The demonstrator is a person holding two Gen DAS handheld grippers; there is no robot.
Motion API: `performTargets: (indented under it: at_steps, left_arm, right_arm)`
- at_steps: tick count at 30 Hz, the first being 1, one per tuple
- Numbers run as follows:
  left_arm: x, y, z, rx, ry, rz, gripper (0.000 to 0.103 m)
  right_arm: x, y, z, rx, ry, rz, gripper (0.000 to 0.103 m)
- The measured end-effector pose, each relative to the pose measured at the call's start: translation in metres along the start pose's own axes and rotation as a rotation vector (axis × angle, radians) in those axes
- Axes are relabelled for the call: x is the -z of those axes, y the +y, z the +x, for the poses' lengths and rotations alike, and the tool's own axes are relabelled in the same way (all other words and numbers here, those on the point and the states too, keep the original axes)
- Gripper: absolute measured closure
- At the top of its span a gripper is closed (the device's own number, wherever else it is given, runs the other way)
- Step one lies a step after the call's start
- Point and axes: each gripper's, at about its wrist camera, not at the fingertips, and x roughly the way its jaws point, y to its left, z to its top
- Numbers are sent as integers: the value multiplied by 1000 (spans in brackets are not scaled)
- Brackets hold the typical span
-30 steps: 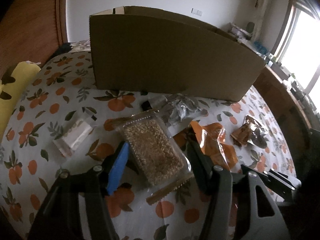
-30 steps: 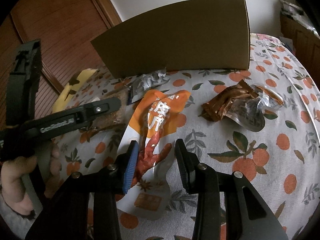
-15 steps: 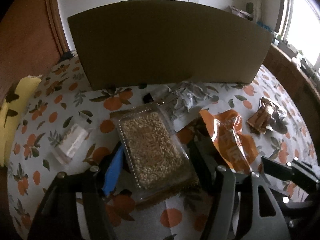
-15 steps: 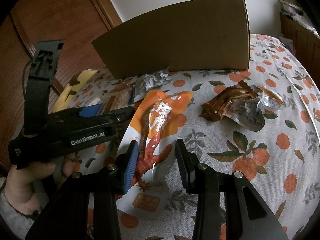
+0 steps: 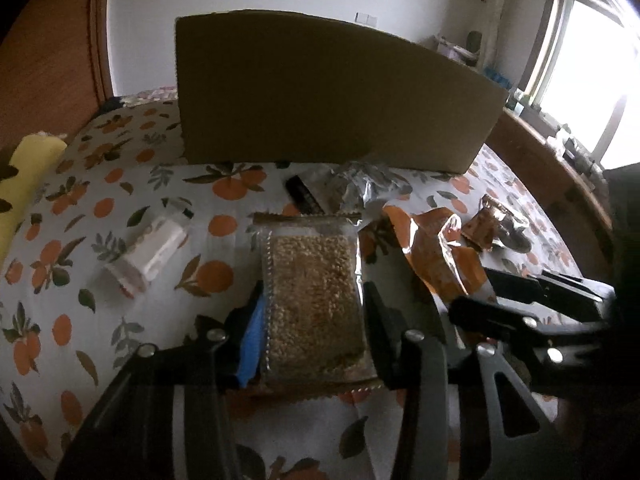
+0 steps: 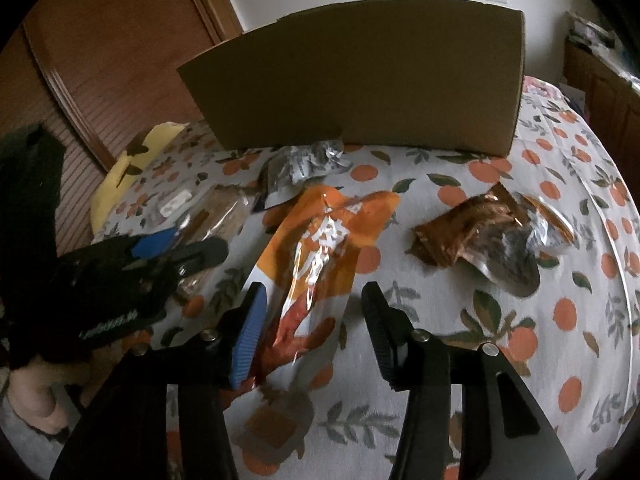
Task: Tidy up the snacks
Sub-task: 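Lift the grain bag with left tool while right tool carries the chili bag over the box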
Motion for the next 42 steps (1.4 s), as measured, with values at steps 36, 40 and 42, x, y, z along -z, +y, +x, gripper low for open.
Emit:
performTargets:
  at_steps: [36, 40, 42]
  left_arm:
    - [-3, -11, -46, 66, -142, 51, 60]
    - [-17, -16, -69, 65, -181, 90, 60]
    - [-24, -17, -79, 57, -198, 110, 59]
  right_arm:
    - [-9, 13, -58, 20, -96, -122, 91]
    - [-19, 7, -81, 33, -128, -140, 91]
    - [-29, 4, -95, 46, -146, -150, 91]
